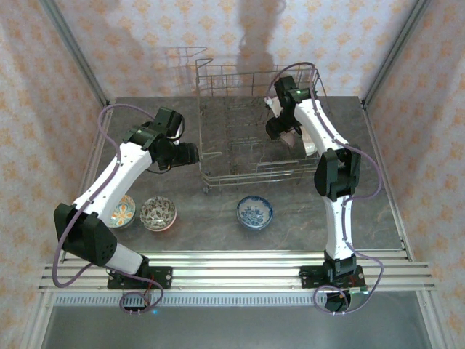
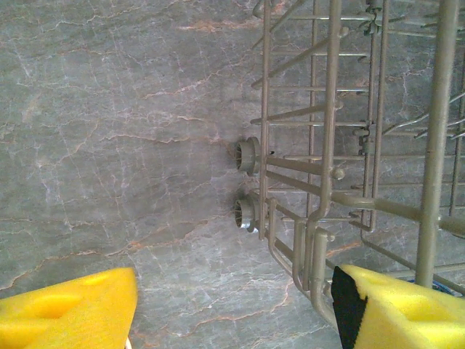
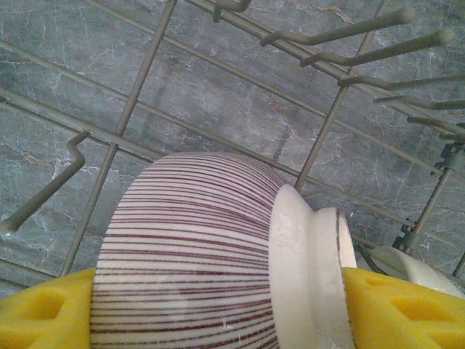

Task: Load the bowls into the dish rack

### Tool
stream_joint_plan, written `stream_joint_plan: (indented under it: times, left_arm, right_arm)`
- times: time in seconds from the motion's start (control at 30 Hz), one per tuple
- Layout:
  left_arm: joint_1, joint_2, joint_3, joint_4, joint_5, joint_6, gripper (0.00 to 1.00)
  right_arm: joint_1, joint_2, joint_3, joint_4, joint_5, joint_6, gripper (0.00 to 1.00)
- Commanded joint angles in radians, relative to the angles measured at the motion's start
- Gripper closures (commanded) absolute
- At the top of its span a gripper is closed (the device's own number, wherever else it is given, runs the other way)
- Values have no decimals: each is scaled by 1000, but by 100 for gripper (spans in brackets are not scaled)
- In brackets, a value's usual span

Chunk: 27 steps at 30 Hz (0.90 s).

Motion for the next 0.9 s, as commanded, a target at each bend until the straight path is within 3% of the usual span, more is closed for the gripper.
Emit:
stream_joint_plan:
  times: [0.0,0.47,0.87]
  left_arm:
    - [-11,12,20,-2,-10,-2,28]
    - [-22,11,-5,27,4,-5,28]
    - [-26,17,-14,51,15,-5,28]
  right_arm:
    - [-10,-50,13,-63,91,114,40]
    - [-9,-119,-62,-65,159,304,47]
    - [-4,-181,-133,-66,197,465,47]
